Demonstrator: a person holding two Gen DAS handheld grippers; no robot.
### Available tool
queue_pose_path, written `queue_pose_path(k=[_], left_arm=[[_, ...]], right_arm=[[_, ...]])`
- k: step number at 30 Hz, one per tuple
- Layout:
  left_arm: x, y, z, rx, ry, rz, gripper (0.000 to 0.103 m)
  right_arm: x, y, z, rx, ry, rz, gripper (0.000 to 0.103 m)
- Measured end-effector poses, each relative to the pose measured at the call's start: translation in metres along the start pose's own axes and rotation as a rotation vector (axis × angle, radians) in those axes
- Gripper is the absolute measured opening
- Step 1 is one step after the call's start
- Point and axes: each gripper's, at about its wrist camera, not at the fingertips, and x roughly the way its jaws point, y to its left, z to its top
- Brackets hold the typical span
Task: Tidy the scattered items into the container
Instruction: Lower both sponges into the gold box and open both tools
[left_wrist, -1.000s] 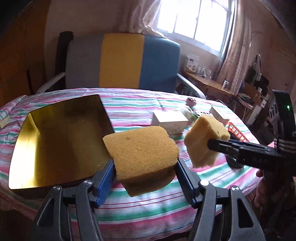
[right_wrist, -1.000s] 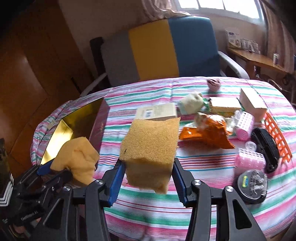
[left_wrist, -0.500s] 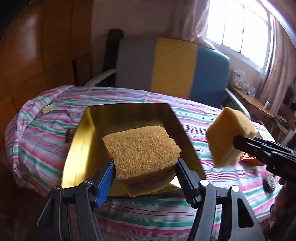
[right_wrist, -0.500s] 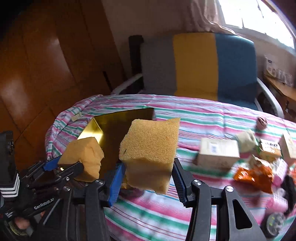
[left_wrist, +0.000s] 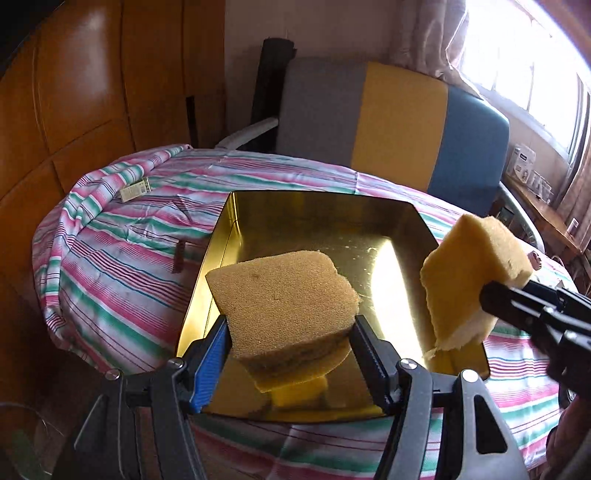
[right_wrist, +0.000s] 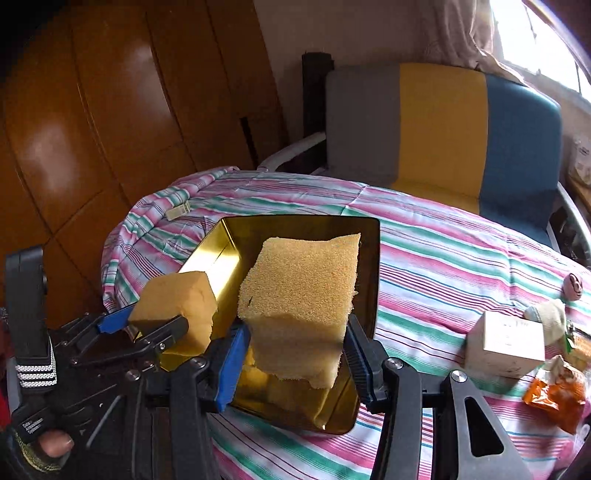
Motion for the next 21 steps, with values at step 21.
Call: queue_pose_path(k=[21], left_arm=[[0.051,0.027,0.005,-0.079,0.108,-0.074,0.067]], right_arm=[[0.065,0.017,0.012,-0.037,0.081,-0.015,0.068]])
